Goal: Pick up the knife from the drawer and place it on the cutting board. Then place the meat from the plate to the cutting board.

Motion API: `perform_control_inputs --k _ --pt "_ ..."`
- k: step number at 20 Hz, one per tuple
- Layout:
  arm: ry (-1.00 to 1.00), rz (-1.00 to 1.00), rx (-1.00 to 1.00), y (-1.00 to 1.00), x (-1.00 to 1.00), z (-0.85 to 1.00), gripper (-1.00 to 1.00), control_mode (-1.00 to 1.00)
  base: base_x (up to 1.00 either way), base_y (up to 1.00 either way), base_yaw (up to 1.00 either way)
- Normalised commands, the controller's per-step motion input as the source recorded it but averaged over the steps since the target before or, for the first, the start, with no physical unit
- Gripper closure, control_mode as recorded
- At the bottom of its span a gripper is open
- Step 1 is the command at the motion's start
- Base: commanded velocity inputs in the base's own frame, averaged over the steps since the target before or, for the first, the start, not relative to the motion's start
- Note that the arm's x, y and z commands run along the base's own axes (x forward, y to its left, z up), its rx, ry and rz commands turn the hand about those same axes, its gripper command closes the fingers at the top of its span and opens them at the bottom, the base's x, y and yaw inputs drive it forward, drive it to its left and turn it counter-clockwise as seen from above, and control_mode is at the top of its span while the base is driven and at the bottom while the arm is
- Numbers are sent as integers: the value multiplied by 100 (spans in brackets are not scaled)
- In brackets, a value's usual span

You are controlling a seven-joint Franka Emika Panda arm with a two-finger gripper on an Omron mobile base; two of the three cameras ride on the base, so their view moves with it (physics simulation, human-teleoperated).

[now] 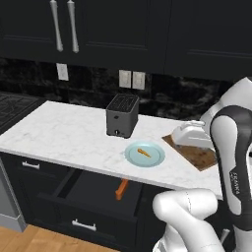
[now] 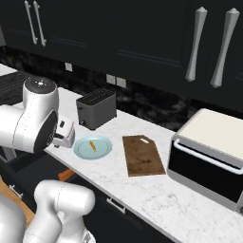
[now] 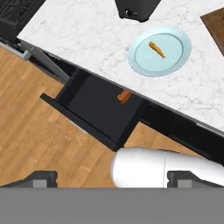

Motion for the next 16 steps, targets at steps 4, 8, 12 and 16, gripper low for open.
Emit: perform_control_inputs --k 4,8,12,16 --pt "20 -8 -11 95 26 -56 -100 -100 0 0 0" --pt "36 -7 0 99 56 -81 -100 -100 0 0 0" --pt "34 -2 1 79 65 -85 -100 -100 0 0 0" --pt "29 -1 -1 66 63 -90 -100 -100 0 0 0"
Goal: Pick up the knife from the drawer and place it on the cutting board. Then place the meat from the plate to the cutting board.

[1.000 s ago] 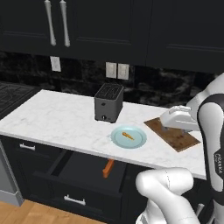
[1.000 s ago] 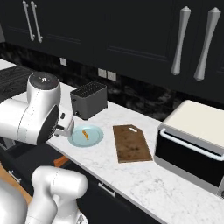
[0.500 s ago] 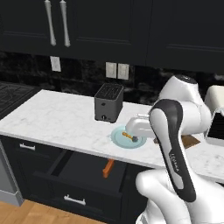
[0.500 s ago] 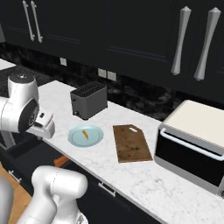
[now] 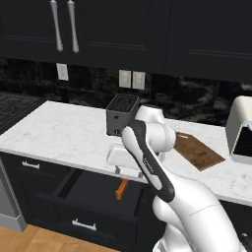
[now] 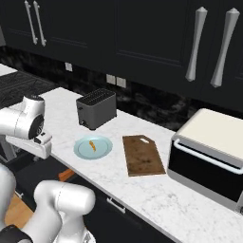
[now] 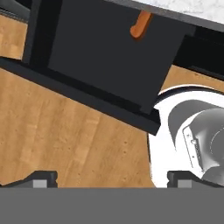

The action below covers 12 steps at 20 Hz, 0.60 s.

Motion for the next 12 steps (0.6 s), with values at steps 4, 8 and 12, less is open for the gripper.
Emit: perform_control_inputs --k 4,8,12 --pt "12 0 -6 57 18 -69 -100 -100 0 0 0" --pt "0 0 -20 50 5 -58 -100 -100 0 0 0" --pt "0 0 -1 4 3 -40 -100 -100 0 0 0"
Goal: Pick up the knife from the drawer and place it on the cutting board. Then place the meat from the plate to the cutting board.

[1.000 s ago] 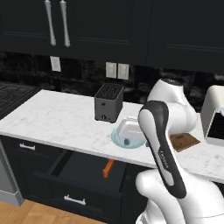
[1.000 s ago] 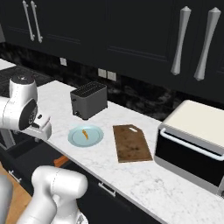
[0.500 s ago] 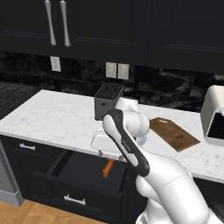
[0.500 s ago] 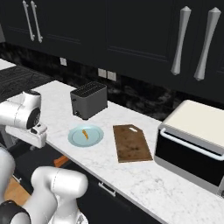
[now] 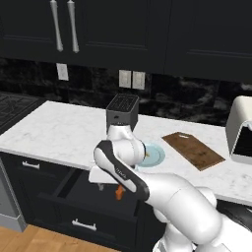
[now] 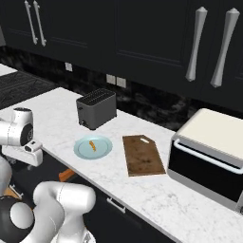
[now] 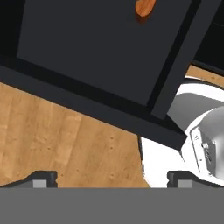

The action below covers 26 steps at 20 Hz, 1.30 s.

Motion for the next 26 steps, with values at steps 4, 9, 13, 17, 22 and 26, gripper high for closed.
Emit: perform_control_inputs --k 4,9,13,17,22,26 --pt "0 -1 0 -2 20 -48 -100 -100 0 0 0" --pt "2 0 0 -4 50 -64 -100 -100 0 0 0" --pt "5 0 0 0 58 -62 -100 -100 0 0 0" --pt "0 0 0 0 35 -22 -100 -100 0 0 0" --pt "0 -1 0 16 7 -16 -100 -100 0 0 0" --pt "0 -1 0 16 10 -26 -100 -100 0 0 0"
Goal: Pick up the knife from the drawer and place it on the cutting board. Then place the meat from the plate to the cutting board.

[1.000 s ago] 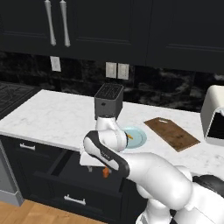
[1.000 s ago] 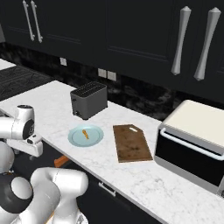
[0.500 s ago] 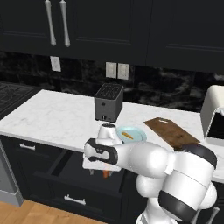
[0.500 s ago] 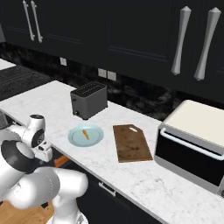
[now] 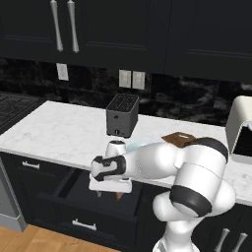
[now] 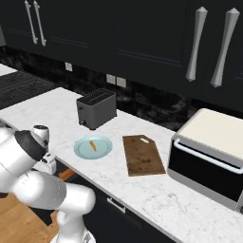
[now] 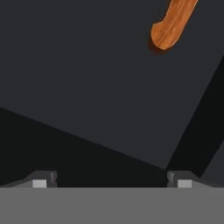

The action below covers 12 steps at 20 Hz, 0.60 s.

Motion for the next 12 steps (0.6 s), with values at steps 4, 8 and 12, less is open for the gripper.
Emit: perform_control_inputs --k 4,8,12 --pt "1 -1 0 13 11 -44 -100 -100 0 0 0" --pt "3 0 0 24 4 -32 -100 -100 0 0 0" --pt "10 0 3 24 4 -21 -100 -100 0 0 0"
